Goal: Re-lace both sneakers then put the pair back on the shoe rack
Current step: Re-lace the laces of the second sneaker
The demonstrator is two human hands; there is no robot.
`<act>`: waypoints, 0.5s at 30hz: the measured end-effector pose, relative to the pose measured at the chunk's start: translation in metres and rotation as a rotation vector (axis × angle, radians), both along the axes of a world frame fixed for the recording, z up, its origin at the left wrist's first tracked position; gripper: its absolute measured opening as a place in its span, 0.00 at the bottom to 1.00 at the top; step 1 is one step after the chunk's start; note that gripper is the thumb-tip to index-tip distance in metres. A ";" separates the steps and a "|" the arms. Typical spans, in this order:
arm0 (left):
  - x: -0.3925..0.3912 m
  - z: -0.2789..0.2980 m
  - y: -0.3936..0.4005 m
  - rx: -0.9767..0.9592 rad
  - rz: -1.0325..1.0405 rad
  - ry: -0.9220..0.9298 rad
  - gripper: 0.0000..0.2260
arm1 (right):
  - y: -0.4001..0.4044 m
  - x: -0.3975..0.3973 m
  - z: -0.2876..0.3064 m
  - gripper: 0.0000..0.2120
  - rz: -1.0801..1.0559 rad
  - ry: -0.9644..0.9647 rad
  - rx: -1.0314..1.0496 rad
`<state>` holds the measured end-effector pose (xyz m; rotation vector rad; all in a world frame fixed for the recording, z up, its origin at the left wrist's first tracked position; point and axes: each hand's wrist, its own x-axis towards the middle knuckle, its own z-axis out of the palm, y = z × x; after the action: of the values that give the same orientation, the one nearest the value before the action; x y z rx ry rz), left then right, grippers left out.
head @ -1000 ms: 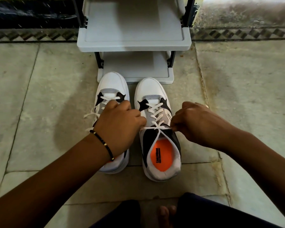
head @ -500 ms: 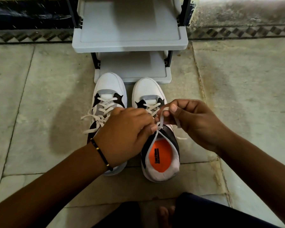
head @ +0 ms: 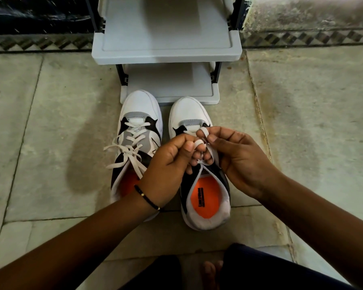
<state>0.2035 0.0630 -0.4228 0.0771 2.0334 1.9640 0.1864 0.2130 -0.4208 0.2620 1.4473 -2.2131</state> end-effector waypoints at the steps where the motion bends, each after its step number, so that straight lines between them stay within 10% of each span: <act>1: -0.001 0.000 0.001 -0.024 -0.029 0.013 0.09 | 0.000 0.000 0.000 0.10 -0.009 -0.008 0.000; 15: -0.001 -0.002 -0.001 0.006 -0.046 0.062 0.08 | -0.003 0.006 0.004 0.15 -0.043 0.047 -0.032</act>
<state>0.2025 0.0624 -0.4246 0.1862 2.0455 1.9632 0.1923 0.2100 -0.4165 0.2342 1.4417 -2.2892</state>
